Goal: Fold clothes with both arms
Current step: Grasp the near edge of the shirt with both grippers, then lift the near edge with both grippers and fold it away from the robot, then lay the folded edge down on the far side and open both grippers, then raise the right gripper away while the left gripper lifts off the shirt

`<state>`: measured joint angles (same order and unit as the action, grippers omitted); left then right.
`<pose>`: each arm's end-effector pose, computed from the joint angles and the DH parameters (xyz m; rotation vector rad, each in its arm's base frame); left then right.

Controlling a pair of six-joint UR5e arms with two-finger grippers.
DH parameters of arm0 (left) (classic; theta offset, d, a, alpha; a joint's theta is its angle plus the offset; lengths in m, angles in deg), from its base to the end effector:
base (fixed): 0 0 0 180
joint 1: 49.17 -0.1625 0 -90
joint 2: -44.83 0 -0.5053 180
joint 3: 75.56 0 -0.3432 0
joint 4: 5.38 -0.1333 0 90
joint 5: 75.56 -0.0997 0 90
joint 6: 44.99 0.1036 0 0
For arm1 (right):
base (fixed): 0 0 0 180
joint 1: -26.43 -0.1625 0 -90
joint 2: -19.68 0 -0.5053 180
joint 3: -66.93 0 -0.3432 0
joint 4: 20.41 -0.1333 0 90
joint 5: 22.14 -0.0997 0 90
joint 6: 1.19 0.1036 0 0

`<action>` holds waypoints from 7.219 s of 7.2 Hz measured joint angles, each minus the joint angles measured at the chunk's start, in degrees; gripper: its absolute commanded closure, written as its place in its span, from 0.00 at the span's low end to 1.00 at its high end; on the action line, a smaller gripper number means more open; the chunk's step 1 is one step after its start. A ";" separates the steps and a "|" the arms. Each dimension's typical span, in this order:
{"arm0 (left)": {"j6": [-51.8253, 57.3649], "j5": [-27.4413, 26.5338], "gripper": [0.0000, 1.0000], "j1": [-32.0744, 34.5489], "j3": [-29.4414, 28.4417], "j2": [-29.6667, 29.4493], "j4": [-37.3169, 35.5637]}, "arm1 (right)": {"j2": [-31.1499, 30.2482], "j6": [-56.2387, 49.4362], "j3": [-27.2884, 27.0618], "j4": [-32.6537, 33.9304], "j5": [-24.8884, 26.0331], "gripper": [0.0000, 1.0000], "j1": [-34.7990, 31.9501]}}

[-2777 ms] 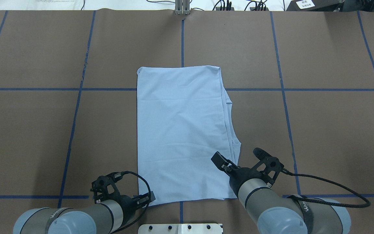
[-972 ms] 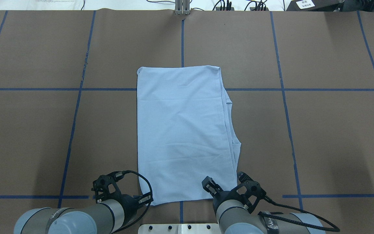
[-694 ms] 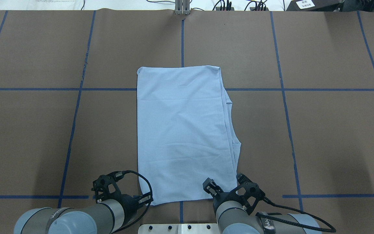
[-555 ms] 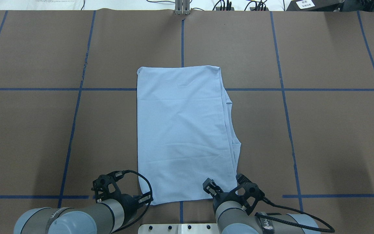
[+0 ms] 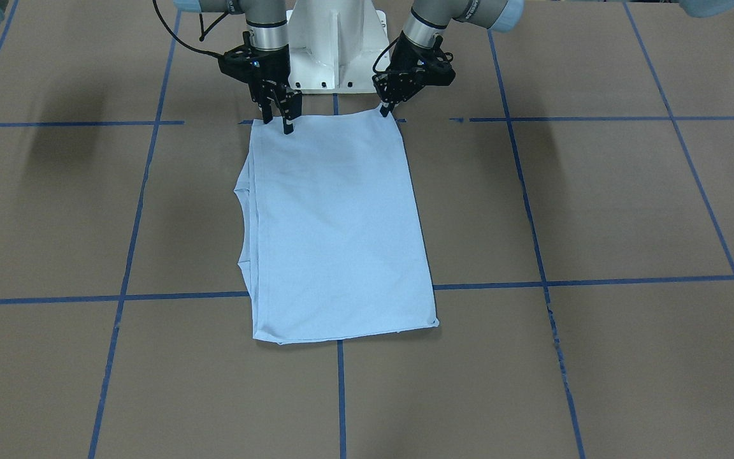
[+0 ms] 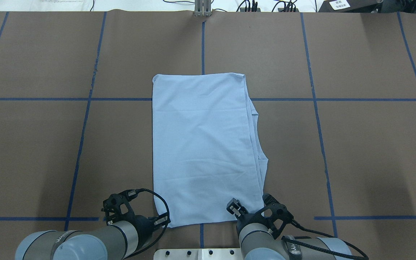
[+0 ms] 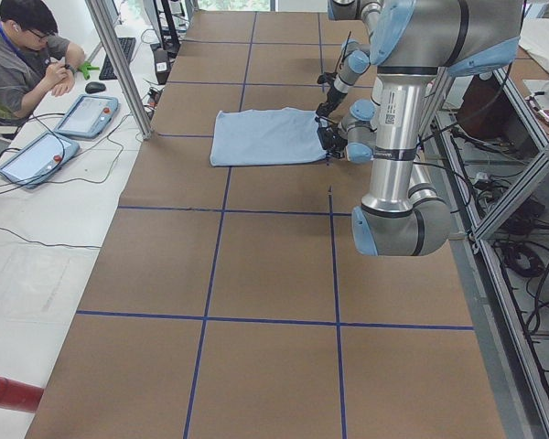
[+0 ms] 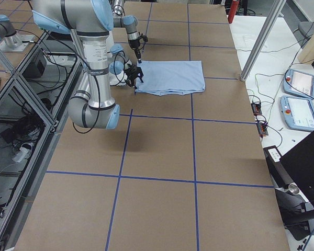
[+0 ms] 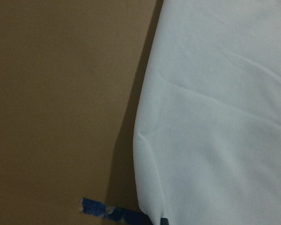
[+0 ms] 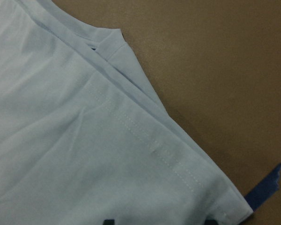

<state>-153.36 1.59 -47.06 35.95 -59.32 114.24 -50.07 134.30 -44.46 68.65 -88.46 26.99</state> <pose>0.5297 -0.1760 0.4041 0.0373 1.1613 -0.4444 -0.5707 -0.1693 0.4109 0.0788 -0.8574 0.8905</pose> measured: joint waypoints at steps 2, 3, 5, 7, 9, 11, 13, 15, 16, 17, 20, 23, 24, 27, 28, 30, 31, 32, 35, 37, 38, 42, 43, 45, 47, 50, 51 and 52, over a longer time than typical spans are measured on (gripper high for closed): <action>0.00 -0.05 1.00 -0.01 0.01 0.00 0.00 | 0.02 1.88 0.08 -0.38 -0.02 1.00 -0.67; 0.00 -0.06 1.00 -0.03 0.05 0.00 0.02 | 0.10 2.17 -0.08 -0.50 -0.01 1.00 -0.87; 0.02 -0.05 1.00 0.08 0.09 0.00 0.08 | 0.14 2.30 -0.37 -0.60 -0.04 1.00 -1.14; 0.37 0.10 1.00 0.34 0.68 0.00 0.03 | 0.15 2.20 -1.27 -0.48 -0.02 1.00 -1.35; 3.56 1.26 1.00 1.03 7.85 0.59 -2.57 | 0.18 1.68 -8.83 3.53 -0.16 1.00 -1.52; 5.13 4.88 1.00 1.27 20.49 0.30 -13.32 | 0.73 1.53 -21.22 13.85 -0.42 1.00 -0.54; 5.69 7.39 1.00 2.29 28.16 -1.57 -22.36 | 3.35 1.02 -25.29 19.99 -0.91 1.00 -0.48; 10.76 8.40 1.00 7.23 26.99 -5.85 -26.58 | 5.30 -2.95 -21.68 20.42 -1.05 1.00 -3.67; 14.15 9.54 1.00 11.12 24.14 -7.11 -26.95 | 6.46 -5.64 -19.24 19.61 -1.31 1.00 -6.56; 17.49 11.32 1.00 15.22 20.19 -8.66 -26.88 | 7.42 -7.65 -16.12 17.45 -2.31 1.00 -9.38; 23.99 13.15 1.00 23.55 2.74 -12.16 -19.22 | 10.74 -11.89 0.20 4.61 -4.85 1.00 -16.48; 27.56 13.13 1.00 27.89 -12.73 -14.83 -9.44 | 14.68 -14.92 12.70 -3.29 -7.16 1.00 -21.32; 28.27 13.12 1.00 28.44 -14.38 -15.45 -8.57 | 15.53 -15.83 14.37 -4.41 -8.11 1.00 -22.60; 28.72 13.12 0.01 28.70 -15.73 -16.14 -8.11 | 17.31 -17.12 18.11 -5.01 -8.78 0.00 -23.78; 29.15 13.09 0.00 28.66 -16.09 -16.32 -8.07 | 17.65 -18.52 19.63 -5.34 -8.72 0.00 -23.85; 32.79 13.32 0.00 28.85 -16.33 -16.22 -6.83 | 18.19 -25.11 21.12 -6.28 -9.12 0.00 -24.32; 35.63 13.46 0.00 29.21 -16.19 -16.12 -5.96 | 18.31 -31.18 20.94 -6.95 -9.89 0.00 -24.06; 37.10 13.52 0.00 29.63 -16.14 -16.08 -5.47 | 18.22 -36.84 20.71 -7.97 -10.54 0.00 -23.17; 37.85 13.56 0.00 29.93 -16.08 -16.08 -5.12 | 17.35 -51.58 21.24 -9.03 -10.05 0.00 -19.87; 37.82 13.56 0.00 29.97 -16.07 -16.07 -5.10 | 17.35 -55.78 21.94 -9.00 -9.44 0.00 -20.81; 37.81 13.56 0.00 29.97 -16.04 -16.03 -5.10 | 17.43 -56.22 23.02 -9.00 -8.76 0.00 -21.65; 37.79 13.56 0.00 29.97 -15.81 -15.92 -5.09 | 17.88 -60.01 27.55 -9.02 -7.15 0.00 -27.95; 37.77 13.56 0.00 29.96 -15.81 -15.88 -5.10 | 18.25 -61.81 28.84 -9.07 -7.53 0.00 -30.78; 37.74 13.53 0.00 29.74 -16.10 -15.85 -5.14 | 19.55 -62.98 30.78 -11.92 -14.41 0.00 -36.33; 37.95 13.17 0.00 28.36 -19.14 -16.47 -5.73 | 19.87 -63.72 30.15 -15.67 -25.74 0.00 -40.41; 38.21 12.75 0.00 26.60 -23.35 -18.48 -6.02 | 19.58 -64.43 29.26 -16.35 -28.36 0.00 -41.30; 38.23 12.69 0.00 26.55 -25.17 -19.74 -6.05 | 19.52 -64.46 29.24 -16.36 -28.41 0.00 -41.32; 38.25 12.63 0.00 26.74 -26.53 -20.60 -6.06 | 19.50 -64.47 29.22 -16.37 -28.40 0.00 -41.34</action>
<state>-115.11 14.22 -20.32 9.43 -79.92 108.18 -30.57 69.83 -15.24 52.28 -116.87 -14.35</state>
